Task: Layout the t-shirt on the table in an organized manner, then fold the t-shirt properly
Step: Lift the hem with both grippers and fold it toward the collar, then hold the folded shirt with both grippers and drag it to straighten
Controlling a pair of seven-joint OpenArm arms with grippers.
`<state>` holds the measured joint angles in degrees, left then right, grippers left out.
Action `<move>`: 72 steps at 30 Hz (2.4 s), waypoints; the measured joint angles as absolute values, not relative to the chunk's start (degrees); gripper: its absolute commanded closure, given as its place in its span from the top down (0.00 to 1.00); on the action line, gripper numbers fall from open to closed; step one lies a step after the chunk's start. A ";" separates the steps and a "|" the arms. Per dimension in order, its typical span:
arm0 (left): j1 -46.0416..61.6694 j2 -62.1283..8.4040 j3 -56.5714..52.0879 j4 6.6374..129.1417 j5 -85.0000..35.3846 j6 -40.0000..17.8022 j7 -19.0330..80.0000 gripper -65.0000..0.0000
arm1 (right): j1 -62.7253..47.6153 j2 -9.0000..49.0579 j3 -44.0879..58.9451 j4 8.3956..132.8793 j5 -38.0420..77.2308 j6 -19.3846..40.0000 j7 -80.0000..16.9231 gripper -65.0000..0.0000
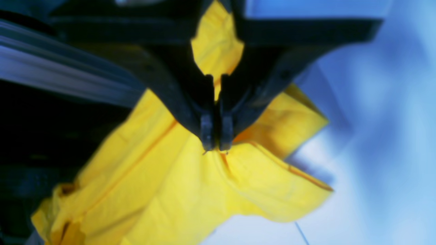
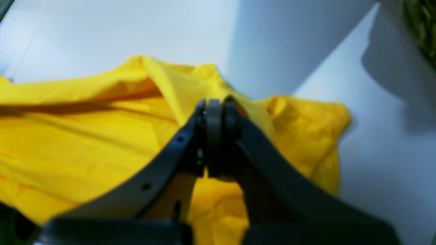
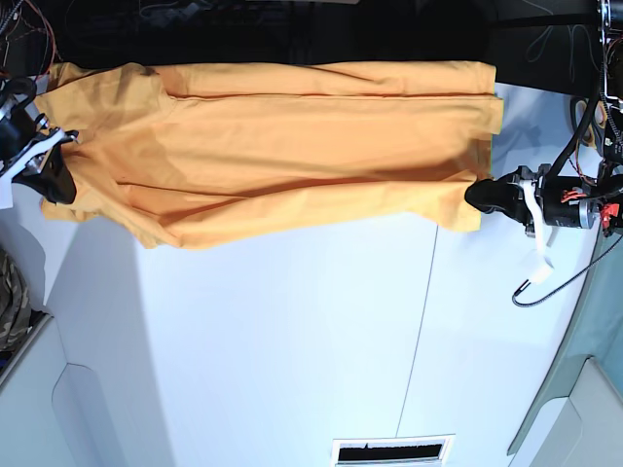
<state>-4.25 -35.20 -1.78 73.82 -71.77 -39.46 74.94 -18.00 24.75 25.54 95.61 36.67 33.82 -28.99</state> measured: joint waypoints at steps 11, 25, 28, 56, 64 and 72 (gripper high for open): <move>2.44 -35.05 -1.76 73.87 -73.01 -39.46 75.05 0.00 | -26.26 20.91 25.50 96.16 36.38 33.19 -29.32 0.00; 2.39 -35.09 -1.76 73.87 -68.20 -39.46 71.05 0.00 | -25.54 17.72 36.88 101.30 43.81 32.49 -34.65 0.45; 2.39 -35.09 -1.76 73.87 -68.12 -39.46 70.61 0.00 | -25.54 17.08 38.28 104.64 44.53 32.56 -34.79 0.45; 1.85 -38.30 -1.69 74.28 -71.79 -39.46 69.45 0.00 | -22.09 16.62 24.27 86.48 26.13 32.64 -25.93 0.00; 3.42 -43.24 -1.93 84.12 -83.99 -39.48 80.09 0.00 | -16.47 16.69 24.62 72.07 27.97 34.89 -20.36 0.00; 8.60 -43.68 -1.89 84.68 -83.59 -39.48 80.36 0.00 | -10.61 16.95 24.69 66.61 28.64 34.79 -20.64 0.00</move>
